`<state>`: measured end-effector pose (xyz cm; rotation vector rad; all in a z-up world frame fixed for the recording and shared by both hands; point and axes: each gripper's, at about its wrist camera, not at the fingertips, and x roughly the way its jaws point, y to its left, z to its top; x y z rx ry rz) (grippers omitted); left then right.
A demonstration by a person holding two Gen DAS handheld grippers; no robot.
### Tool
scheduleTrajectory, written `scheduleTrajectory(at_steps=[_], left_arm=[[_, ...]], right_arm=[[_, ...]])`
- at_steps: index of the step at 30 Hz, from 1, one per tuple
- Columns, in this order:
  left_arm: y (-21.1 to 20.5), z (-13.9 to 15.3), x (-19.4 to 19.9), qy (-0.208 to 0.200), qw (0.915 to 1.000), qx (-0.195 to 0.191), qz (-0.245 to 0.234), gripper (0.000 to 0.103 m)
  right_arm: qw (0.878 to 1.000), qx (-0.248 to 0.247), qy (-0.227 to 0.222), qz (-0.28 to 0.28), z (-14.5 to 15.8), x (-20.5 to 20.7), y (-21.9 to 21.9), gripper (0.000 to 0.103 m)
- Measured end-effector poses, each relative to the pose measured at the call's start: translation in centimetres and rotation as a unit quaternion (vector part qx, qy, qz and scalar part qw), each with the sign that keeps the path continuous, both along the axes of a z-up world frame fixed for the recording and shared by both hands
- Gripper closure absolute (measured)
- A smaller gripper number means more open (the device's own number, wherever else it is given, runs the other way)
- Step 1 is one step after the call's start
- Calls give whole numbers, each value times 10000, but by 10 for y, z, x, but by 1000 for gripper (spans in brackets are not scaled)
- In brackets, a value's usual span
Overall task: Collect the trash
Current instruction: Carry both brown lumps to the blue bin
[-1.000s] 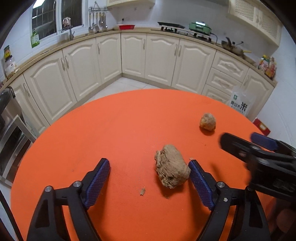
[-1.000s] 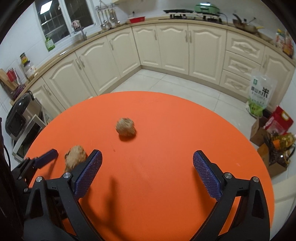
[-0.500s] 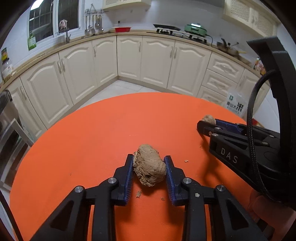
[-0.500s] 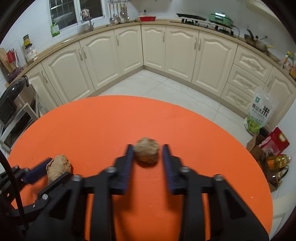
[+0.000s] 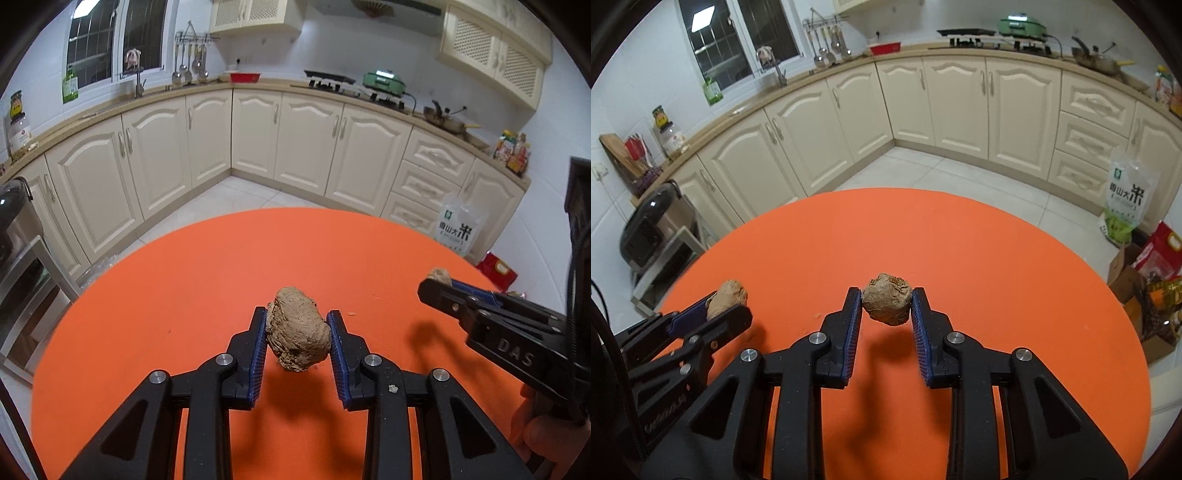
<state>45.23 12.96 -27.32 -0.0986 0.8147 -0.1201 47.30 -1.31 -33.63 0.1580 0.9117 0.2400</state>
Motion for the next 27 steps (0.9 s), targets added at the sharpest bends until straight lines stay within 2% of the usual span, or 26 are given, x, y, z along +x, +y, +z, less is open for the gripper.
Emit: scheduleTrajectory(at_steps=[8,16,21,27], left_arm=[[3,32,-112,-522,9985,-8,-175,75],[-23,62,-232,-1122,9924,-1,-515,75],[-43,67,-316,-1401,9869,21,-800,75],[-71,69,-381,-1582,9809,-21,-1132,75]], right_arm=[[9986,232,-466,-107,54,-71,-9,78],[9937,267,-1018,-384,105,-163,-31,78],[9892,306,-1304,-603,128,-216,-49,78],[9841,294,-1509,-894,146,-266,-81,78]])
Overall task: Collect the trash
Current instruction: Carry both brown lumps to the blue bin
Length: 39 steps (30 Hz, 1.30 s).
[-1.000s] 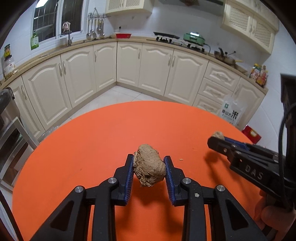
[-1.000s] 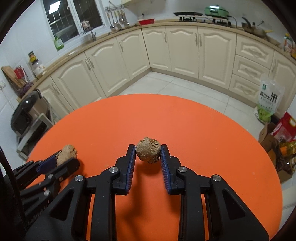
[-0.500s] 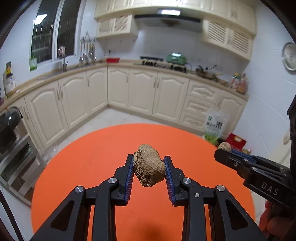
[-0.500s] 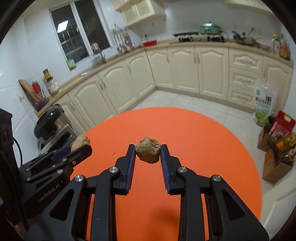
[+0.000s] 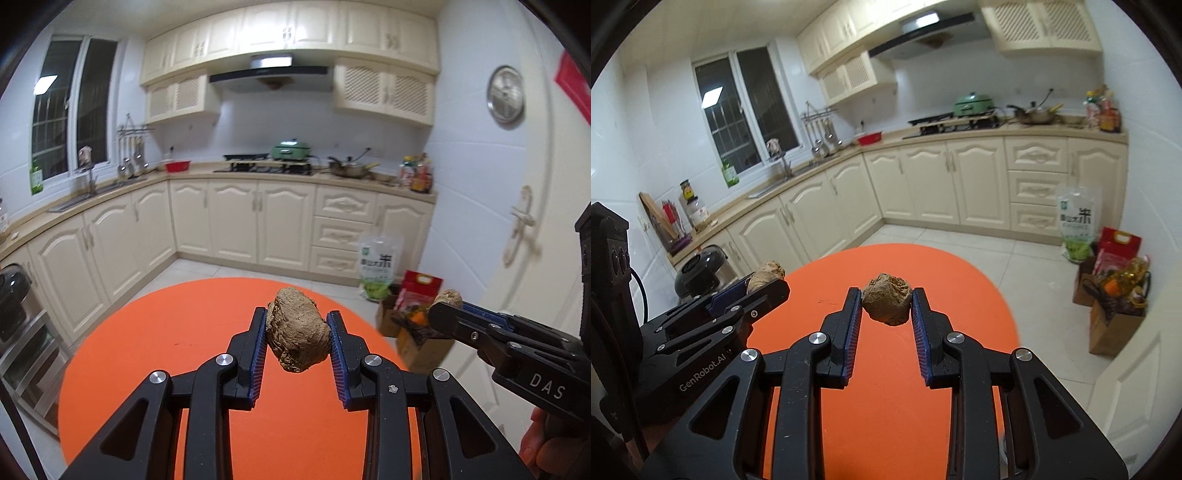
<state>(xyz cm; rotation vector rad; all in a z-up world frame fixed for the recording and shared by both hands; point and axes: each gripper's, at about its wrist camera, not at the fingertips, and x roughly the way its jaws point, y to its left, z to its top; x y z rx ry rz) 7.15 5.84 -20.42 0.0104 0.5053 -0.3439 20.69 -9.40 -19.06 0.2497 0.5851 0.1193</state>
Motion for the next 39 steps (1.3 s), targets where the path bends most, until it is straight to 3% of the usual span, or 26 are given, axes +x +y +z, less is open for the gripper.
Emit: scheduleTrajectory(at_steps=[7,15,25,34,39], left_arm=[[-23,-2,-31,-238,9987,-91,-445,75],[-65,-33,-19,336,9911,141,-1277,75],[-145,-97,-15,1135,9666,826,-2143,75],[-200,-158,-2,1931,9390,1470,-2438,75],[-222,-176,1,2171,9306,1662,-2433,75]], right_arm=[[9990,50,-6,-438,1,-36,-50,78],[9905,321,411,-1276,-36,-62,-138,78],[9600,874,1552,-2159,-145,-76,-261,78],[9321,1393,2354,-2374,-236,-68,-308,78],[9237,1550,2578,-2375,-264,-61,-316,78]])
